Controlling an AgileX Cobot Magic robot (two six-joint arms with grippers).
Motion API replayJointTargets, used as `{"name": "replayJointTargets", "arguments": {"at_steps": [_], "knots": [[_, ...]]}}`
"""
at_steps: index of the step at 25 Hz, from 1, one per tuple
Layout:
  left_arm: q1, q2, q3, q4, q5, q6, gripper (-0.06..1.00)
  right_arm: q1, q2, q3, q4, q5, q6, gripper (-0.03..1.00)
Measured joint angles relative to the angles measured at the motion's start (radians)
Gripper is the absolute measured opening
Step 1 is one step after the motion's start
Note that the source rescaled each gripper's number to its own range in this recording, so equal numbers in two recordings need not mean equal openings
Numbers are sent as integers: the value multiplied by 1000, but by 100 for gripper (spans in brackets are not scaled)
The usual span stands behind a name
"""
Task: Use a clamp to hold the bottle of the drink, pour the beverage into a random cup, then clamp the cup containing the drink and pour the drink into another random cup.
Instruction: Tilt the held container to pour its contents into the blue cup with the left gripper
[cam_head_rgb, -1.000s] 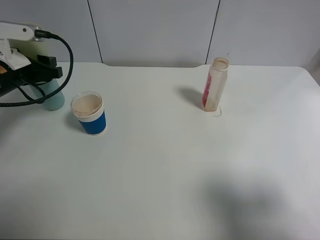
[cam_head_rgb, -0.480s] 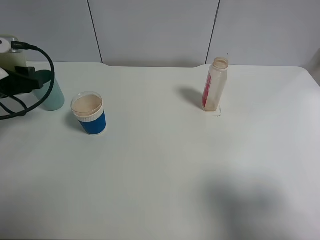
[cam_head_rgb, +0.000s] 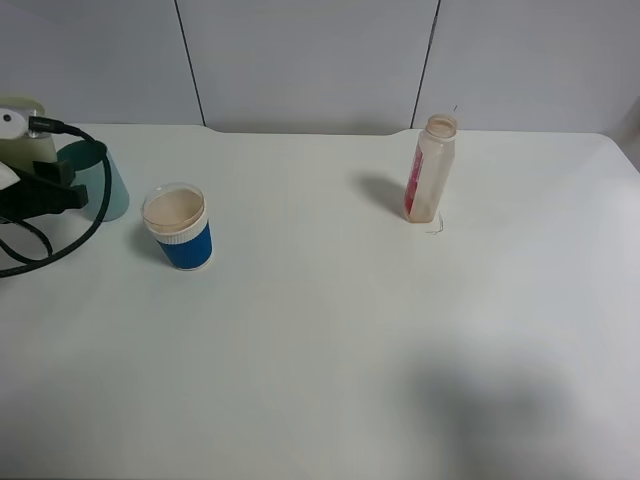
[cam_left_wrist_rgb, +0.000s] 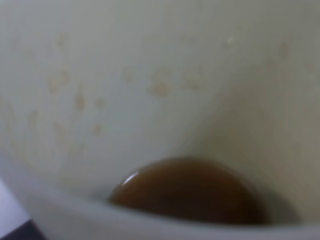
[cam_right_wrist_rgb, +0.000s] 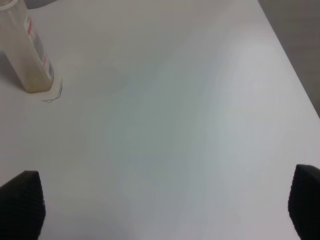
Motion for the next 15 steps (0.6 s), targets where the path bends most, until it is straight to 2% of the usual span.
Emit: {"name": "replayJointTargets", "arguments": {"at_steps": [6, 15], "knots": [[0, 0, 0, 83, -1, 28, 1, 0, 0, 0, 0, 0, 0, 98], [0, 0, 0, 117, 12, 131, 1, 0, 0, 0, 0, 0, 0, 98]]}}
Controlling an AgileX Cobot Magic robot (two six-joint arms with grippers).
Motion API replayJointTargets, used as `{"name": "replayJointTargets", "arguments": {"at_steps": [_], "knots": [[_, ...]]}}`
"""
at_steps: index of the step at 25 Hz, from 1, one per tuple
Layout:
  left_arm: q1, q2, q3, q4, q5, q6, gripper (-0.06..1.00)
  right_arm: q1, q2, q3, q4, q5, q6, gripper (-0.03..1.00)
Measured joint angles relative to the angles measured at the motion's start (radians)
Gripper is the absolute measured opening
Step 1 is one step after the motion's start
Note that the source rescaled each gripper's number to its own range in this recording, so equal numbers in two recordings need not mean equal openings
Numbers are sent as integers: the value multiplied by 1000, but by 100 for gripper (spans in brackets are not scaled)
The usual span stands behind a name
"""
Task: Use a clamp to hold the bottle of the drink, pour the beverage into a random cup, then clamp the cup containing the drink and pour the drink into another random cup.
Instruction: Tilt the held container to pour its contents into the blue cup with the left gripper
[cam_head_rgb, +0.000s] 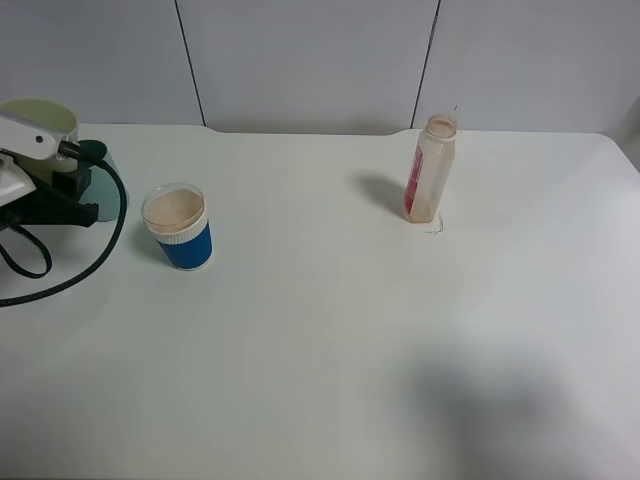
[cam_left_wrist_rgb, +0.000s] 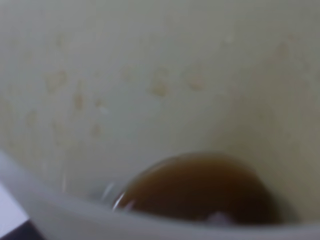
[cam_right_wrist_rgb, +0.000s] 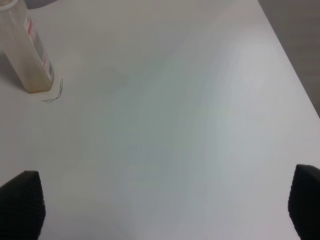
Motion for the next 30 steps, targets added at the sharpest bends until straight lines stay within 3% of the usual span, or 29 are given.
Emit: {"name": "replayJointTargets", "arguments": {"at_steps": [11, 30], "knots": [[0, 13, 0, 75, 25, 13, 1, 0, 0, 0, 0, 0, 0, 98], [0, 33, -46, 162, 90, 230, 1, 0, 0, 0, 0, 0, 0, 98]]}}
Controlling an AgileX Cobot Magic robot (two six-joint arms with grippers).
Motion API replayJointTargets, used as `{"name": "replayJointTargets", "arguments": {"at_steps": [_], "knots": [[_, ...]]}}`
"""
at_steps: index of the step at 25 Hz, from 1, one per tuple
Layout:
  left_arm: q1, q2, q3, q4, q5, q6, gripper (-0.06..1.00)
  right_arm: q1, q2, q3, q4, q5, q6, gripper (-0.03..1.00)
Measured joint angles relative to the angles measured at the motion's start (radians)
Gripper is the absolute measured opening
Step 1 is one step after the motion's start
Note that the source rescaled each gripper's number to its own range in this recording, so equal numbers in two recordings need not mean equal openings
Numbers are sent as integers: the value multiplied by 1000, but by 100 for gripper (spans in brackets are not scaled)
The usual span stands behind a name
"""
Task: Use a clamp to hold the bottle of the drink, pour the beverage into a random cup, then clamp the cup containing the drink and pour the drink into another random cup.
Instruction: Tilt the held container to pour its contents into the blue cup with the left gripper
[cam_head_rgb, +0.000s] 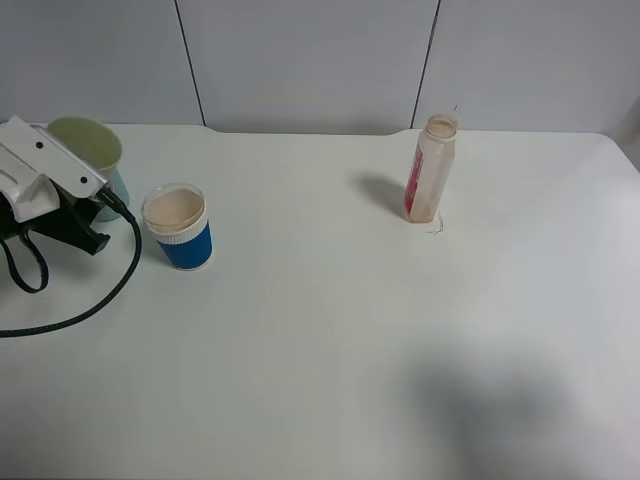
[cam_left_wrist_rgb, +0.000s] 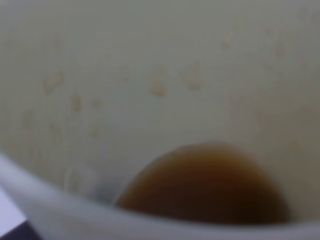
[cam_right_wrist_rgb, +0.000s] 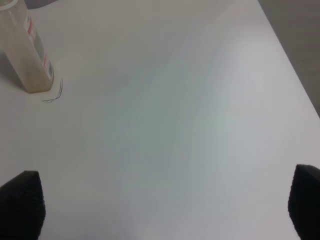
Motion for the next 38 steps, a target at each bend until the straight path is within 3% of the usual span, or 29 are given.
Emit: {"name": "replayJointTargets", "arguments": {"at_steps": [10, 38], "knots": [[0, 16, -55, 85, 74, 48, 1, 0, 0, 0, 0, 0, 0, 98], [0, 35, -136, 185, 167, 164, 1, 0, 0, 0, 0, 0, 0, 98]]}}
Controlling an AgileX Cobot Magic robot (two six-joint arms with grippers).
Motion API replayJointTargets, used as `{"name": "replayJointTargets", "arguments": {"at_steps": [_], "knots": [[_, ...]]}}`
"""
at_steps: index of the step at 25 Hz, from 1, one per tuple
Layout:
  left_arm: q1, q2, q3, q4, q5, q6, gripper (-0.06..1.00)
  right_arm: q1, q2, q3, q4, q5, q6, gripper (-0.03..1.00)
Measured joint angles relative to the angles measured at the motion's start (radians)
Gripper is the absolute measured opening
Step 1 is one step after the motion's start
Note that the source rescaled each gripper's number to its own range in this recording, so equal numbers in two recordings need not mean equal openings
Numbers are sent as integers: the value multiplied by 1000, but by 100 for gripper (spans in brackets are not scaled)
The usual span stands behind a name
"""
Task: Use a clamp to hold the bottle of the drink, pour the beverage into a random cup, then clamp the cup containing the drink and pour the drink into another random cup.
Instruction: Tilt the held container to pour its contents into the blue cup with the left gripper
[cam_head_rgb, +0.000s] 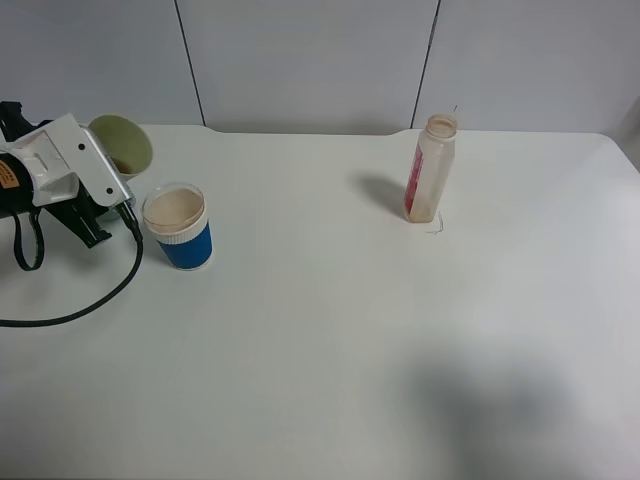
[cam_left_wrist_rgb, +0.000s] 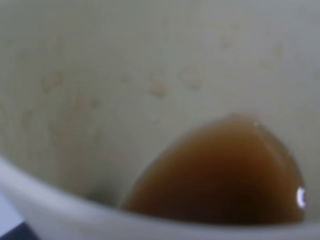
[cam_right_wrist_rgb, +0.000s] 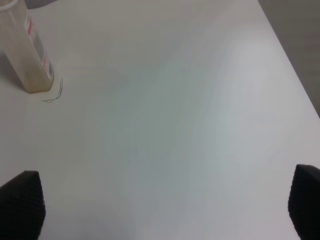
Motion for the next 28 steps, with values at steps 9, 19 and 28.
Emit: {"name": "replayJointTargets", "arguments": {"at_steps": [9, 19, 28], "knots": [[0, 0, -3, 13, 4, 4, 1, 0, 0, 0, 0, 0, 0, 98], [0, 1, -45, 72, 45, 10, 1, 0, 0, 0, 0, 0, 0, 98], [0, 1, -74, 139, 103, 10, 1, 0, 0, 0, 0, 0, 0, 98]]}}
